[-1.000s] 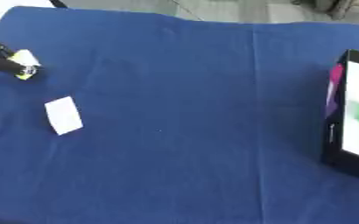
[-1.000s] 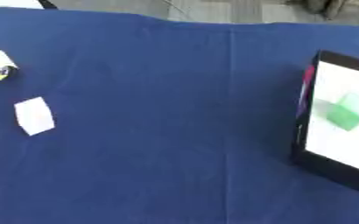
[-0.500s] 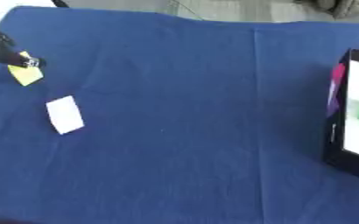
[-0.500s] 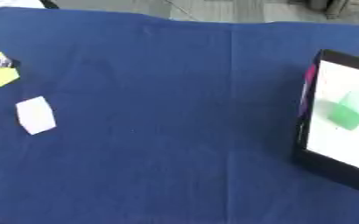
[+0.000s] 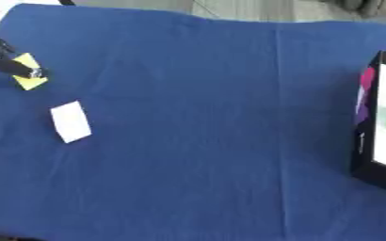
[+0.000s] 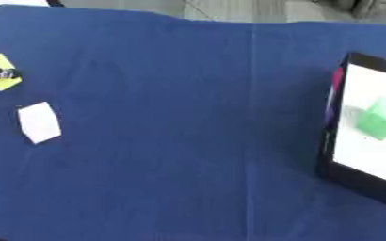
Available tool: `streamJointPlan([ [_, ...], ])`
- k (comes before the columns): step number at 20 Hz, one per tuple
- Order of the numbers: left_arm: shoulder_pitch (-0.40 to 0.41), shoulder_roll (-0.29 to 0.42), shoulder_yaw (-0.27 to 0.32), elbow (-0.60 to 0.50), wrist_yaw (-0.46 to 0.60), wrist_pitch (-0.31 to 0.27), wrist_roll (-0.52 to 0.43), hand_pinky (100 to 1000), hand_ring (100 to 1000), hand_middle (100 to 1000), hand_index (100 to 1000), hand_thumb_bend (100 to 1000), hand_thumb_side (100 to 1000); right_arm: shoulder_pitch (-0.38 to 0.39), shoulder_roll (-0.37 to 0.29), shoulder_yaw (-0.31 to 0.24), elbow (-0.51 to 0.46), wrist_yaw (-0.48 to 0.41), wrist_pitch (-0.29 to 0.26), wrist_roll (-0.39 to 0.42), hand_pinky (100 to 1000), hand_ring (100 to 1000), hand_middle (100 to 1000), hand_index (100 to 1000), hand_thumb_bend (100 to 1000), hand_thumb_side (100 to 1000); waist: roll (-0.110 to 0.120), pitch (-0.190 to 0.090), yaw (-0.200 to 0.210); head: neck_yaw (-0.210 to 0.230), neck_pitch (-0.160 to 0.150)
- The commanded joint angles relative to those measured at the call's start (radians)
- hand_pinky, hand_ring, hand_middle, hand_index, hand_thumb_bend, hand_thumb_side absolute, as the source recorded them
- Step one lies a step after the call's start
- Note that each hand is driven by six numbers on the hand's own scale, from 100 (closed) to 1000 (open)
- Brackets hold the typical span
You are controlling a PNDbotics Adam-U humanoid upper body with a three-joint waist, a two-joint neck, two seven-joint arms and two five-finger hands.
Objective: Pick up the objects with one hand, pass them to the other hand, and then place them into the box on the other side of the table.
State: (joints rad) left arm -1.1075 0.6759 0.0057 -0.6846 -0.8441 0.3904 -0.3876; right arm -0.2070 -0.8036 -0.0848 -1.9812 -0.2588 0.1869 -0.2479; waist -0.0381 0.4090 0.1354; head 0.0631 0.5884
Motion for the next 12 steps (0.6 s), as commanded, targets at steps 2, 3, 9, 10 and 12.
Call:
streamJointPlan([
  [2,-0.02,0.017,0.011,0.006,-0.01,-0.003,0.006,932,894,780,859,519,372,-0.008,-0.015,-0.009,-0.019,0.007,0.004,-0.003,1000,1000,1000,1000,100,586,0.002,-0.016,-0.004,0.007,0.001],
  [3,-0.02,0.016,0.01,0.008,-0.011,-0.004,0.004,932,894,779,853,513,364,-0.007,-0.014,-0.009,-0.019,0.008,0.005,-0.004,1000,1000,1000,1000,100,586,0.002,-0.016,-0.005,0.008,0.001],
  [9,-0.022,0.012,0.01,0.015,-0.02,-0.005,-0.002,929,892,777,815,457,304,-0.001,-0.01,-0.011,-0.019,0.01,0.019,-0.013,1000,1000,1000,1000,100,600,0.002,-0.015,-0.005,0.009,0.004],
  [10,-0.022,0.011,0.01,0.015,-0.02,-0.004,-0.003,929,892,777,811,445,296,0.001,-0.009,-0.011,-0.019,0.01,0.023,-0.014,1000,1000,1000,1000,100,603,0.002,-0.015,-0.004,0.009,0.004],
  [12,-0.024,0.009,0.01,0.014,-0.021,-0.002,-0.002,927,890,774,803,407,273,0.002,-0.008,-0.011,-0.018,0.011,0.03,-0.017,1000,1000,1000,1000,100,604,0.002,-0.015,-0.004,0.009,0.004],
])
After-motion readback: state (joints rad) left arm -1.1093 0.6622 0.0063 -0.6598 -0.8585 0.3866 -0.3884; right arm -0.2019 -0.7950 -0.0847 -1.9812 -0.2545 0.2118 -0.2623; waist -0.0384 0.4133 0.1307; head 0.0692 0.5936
